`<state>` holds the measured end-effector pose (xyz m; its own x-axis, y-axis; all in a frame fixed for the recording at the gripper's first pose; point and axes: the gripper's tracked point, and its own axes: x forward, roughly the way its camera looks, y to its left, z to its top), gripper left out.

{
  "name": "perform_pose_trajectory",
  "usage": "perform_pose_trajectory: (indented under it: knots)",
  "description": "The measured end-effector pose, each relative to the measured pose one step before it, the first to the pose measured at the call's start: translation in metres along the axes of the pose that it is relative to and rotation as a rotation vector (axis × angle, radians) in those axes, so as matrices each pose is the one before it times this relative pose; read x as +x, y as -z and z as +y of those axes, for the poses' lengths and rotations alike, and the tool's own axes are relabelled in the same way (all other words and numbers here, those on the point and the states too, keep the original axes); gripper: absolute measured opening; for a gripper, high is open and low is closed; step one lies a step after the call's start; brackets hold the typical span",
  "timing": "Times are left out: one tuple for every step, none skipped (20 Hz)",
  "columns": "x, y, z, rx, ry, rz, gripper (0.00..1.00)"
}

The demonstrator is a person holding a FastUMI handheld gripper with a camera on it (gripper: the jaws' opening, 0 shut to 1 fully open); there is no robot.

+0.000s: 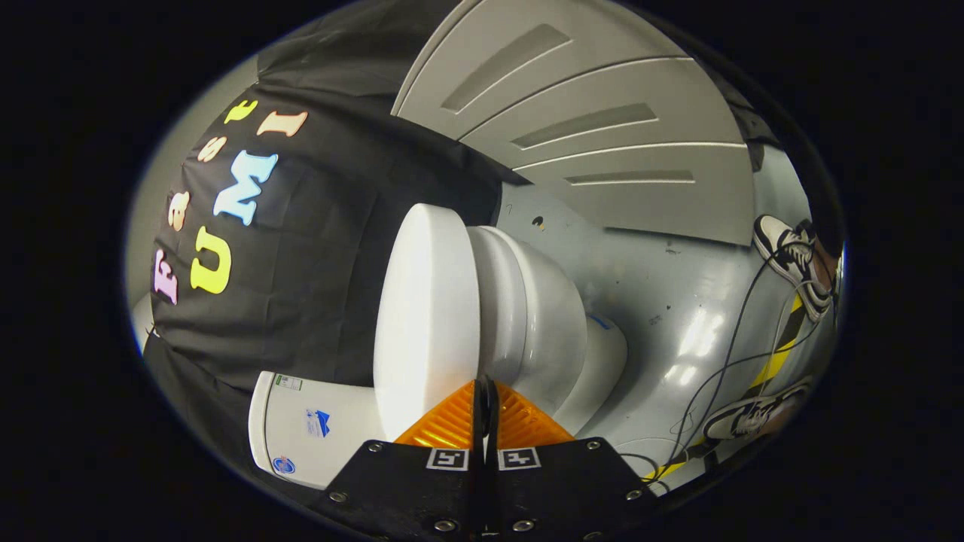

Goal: Open the toilet lid.

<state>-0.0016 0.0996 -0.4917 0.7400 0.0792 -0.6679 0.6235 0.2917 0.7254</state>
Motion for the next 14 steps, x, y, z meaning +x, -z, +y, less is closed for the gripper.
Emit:
perform_pose_trajectory:
  knots:
    - [-0.00096,-0.00107,0.00216,-0.00978,-0.00062,-0.00525,0.0]
    - [-0.00315,0.001,0.00318,-0.01823,-0.00431,-0.00454,0.0]
    - [-0.00148,-0.00104,0.00241,-0.02183,-0.00239,-0.0019,0.0]
    - [-0.00136,-0.00041,0.00204,-0.01893,-0.00053,-0.00122,0.0]
    - [-0.00166,-0.00103,0.00292,-0.02512,0.00156,-0.00008,0.0]
    - [-0.00169,-0.00089,0.00248,-0.02937,0.00328,-0.00437,0.0]
    - [-0.00164,-0.00127,0.0027,-0.02573,0.00659,-0.00457,0.0]
    - [-0.0023,-0.00058,0.00269,-0.01741,0.00705,-0.00012,0.0]
    - [-0.00274,-0.00167,0.00425,-0.01885,0.00359,-0.0007,0.0]
    - [-0.00273,-0.00122,0.00558,-0.0281,0.00125,-0.00347,0.0]
    - [-0.00276,-0.00186,0.00501,-0.03807,0.0045,-0.00598,0.0]
    - [-0.0031,-0.00165,0.00442,-0.04423,0.00729,-0.00513,0.0]
    - [-0.00234,-0.00239,0.00454,-0.0396,0.00629,-0.00642,0.0]
    - [-0.00378,-0.00288,0.00571,-0.02991,0.00321,-0.00856,0.0]
